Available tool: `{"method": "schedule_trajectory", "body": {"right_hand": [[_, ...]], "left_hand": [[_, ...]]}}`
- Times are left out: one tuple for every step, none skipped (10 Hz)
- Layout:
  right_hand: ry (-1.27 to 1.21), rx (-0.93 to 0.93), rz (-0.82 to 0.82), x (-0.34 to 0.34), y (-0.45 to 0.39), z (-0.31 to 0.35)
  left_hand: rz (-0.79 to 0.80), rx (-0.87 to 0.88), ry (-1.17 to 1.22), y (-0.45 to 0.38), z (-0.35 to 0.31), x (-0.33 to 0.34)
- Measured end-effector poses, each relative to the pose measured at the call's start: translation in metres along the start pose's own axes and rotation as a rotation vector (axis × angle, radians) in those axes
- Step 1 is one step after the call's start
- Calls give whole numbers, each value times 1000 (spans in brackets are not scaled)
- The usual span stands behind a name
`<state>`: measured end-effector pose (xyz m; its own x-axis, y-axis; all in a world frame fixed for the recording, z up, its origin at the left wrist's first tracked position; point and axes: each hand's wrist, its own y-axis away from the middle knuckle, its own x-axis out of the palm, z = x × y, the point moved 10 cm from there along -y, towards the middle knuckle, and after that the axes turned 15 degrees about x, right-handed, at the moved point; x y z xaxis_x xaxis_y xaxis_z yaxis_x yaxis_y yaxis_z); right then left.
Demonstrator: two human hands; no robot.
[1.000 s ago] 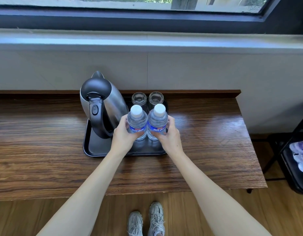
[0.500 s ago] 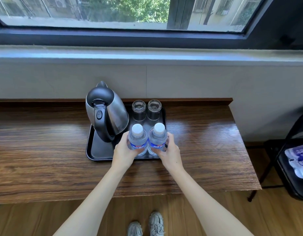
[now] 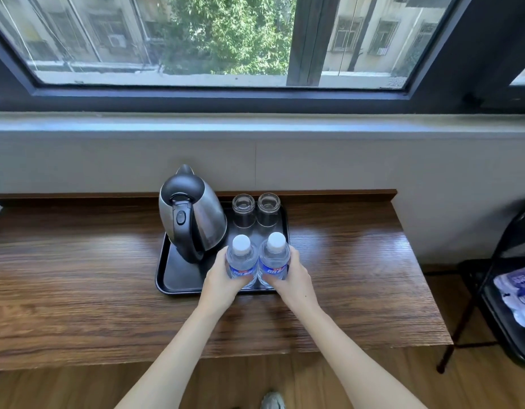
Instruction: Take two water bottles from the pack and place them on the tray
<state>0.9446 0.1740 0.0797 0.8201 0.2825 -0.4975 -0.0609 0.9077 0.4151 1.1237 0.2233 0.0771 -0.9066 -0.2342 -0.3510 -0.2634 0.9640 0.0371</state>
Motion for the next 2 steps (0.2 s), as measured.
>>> {"method": "schedule_trajectory", "body": {"right_hand": [[-31,-57,-17,-10,10,15],[-65,-124,-51,-25,14,38]], "left_hand": [[3,58,9,5,-14,-5],[-13,128,-6,-3,-36,-15]]}}
